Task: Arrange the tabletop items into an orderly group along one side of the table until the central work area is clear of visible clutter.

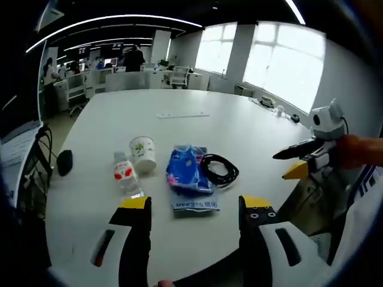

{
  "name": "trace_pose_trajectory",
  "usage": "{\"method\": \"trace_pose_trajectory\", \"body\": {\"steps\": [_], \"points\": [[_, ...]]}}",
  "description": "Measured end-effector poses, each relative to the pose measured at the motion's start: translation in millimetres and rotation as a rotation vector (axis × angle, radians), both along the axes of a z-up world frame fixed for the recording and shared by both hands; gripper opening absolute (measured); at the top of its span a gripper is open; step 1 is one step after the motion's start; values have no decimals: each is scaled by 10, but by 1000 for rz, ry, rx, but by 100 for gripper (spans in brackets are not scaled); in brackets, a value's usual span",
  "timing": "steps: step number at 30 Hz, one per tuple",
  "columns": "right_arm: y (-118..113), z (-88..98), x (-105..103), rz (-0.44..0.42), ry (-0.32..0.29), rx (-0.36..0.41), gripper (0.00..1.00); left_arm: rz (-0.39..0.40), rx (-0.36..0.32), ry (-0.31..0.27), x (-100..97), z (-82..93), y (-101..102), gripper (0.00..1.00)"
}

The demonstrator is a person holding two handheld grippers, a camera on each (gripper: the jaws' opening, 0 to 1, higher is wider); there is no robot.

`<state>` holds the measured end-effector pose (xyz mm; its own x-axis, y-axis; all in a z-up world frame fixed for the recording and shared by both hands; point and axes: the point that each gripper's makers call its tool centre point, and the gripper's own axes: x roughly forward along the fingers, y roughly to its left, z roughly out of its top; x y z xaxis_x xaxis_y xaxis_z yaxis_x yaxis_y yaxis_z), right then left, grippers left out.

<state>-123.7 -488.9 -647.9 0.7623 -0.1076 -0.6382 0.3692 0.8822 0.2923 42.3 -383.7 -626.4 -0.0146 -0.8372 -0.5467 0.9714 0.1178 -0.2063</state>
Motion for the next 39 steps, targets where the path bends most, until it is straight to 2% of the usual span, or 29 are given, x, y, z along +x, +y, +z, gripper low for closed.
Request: {"method": "trace_pose_trajectory", "body": {"steps": [6, 19, 28, 39], "points": [[7, 1, -33, -11, -16, 5, 71, 21, 4, 25, 16, -14, 67, 59], [-93, 53, -26, -35, -60, -5, 71, 114, -9, 52, 244, 47, 172, 58], [-64, 30, 0, -20, -55, 0, 70, 150, -25, 58, 357, 86, 205, 58], [-60, 65, 17, -33, -69, -7, 70, 154, -20, 89, 314, 24, 276, 57]]}}
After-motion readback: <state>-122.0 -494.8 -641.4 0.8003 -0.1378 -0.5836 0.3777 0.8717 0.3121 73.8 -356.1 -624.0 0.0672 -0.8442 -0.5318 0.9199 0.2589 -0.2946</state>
